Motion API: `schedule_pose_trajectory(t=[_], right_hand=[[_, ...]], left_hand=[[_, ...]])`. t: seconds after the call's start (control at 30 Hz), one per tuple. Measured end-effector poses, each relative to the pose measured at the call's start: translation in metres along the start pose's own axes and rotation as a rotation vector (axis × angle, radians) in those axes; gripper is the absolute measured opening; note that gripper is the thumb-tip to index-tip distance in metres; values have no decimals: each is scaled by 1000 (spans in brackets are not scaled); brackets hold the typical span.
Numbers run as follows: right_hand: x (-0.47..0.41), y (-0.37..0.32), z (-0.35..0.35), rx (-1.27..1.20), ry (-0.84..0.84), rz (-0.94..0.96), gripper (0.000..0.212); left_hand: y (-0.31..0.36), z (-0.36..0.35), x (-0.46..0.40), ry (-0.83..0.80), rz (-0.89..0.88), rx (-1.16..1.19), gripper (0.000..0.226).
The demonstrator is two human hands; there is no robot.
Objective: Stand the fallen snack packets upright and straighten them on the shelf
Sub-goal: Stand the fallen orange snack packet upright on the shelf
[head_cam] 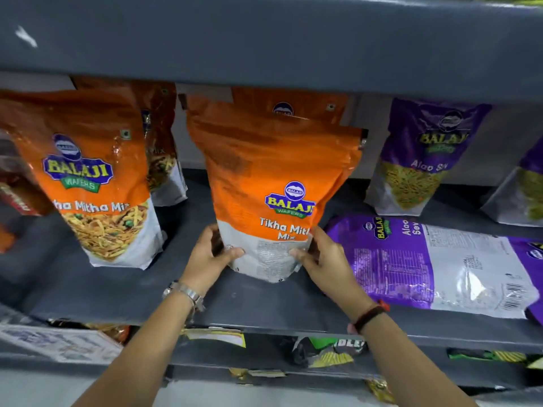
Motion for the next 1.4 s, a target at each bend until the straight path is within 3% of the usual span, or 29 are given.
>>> schedule_pose_trajectory(t=[0.07, 0.17, 0.2, 0.27, 0.33, 0.4, 0.43, 0.5, 0.57, 0.63, 0.7, 0.73, 0.83, 0.9, 1.03, 1.2, 1.3, 1.4], right_hand=[[15, -2, -2, -42, 39, 40, 34], [36, -12, 4, -157, 138, 134, 21], [34, -12, 9, -179, 193, 133, 16], [18, -3, 15, -255, 272, 37, 21], [-4, 8, 4, -365, 200, -127, 36], [-20, 14, -16, -387, 52, -221, 57], [-24, 14, -25, -405, -16, -234, 57], [-25, 12, -37, -455, -96, -223, 44], [-17, 14, -39, -485, -95, -202, 38], [-5, 19, -29, -487, -17, -193, 38], [1, 25, -12, -440, 97, -163, 27], [1, 25, -6, -384, 109, -146, 30], [-7, 23, -9, -254, -32, -98, 69], [-12, 21, -18, -242, -97, -77, 67], [-11, 28, -25, -222, -33, -95, 56], [-9, 27, -24, -235, 5, -88, 56], [-8, 18, -16, -227, -39, -36, 62], [-16, 17, 30, -141, 13, 11, 71]], left_hand=[[6, -1, -11, -30, -23, -93, 36], [17, 3, -14, 71, -72, -98, 33], [21, 5, -8, 106, -84, -48, 36], [27, 2, 11, 102, -125, 74, 68], [26, -12, 34, 16, -155, 133, 93], [21, -30, 48, -73, -179, 24, 103], [19, -36, 51, -75, -197, -64, 105], [21, -35, 46, -60, -201, -144, 102], [23, -24, 33, -92, -184, -131, 79], [20, -7, 20, -87, -150, -118, 44], [13, 12, 9, 6, -103, -59, 31], [9, 18, 7, 46, -74, -30, 33], [6, 10, 6, 18, -28, 13, 48], [4, 1, 6, -20, -19, 11, 67], [-4, 1, -4, 2, -22, -29, 63], [-1, -4, -2, -55, -52, -42, 74], [11, 1, 14, 153, -109, -122, 106], [54, -4, 47, 482, -454, -354, 86]])
Point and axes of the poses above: each hand's wrist, its own x-axis away from the middle knuckle, its own z-axis out of the back of the hand, y = z × x, the point moved 7 cm from there along -x, towards the middle knuckle, and after that the axes turned 9 degrees about y, right-handed, at the moved point
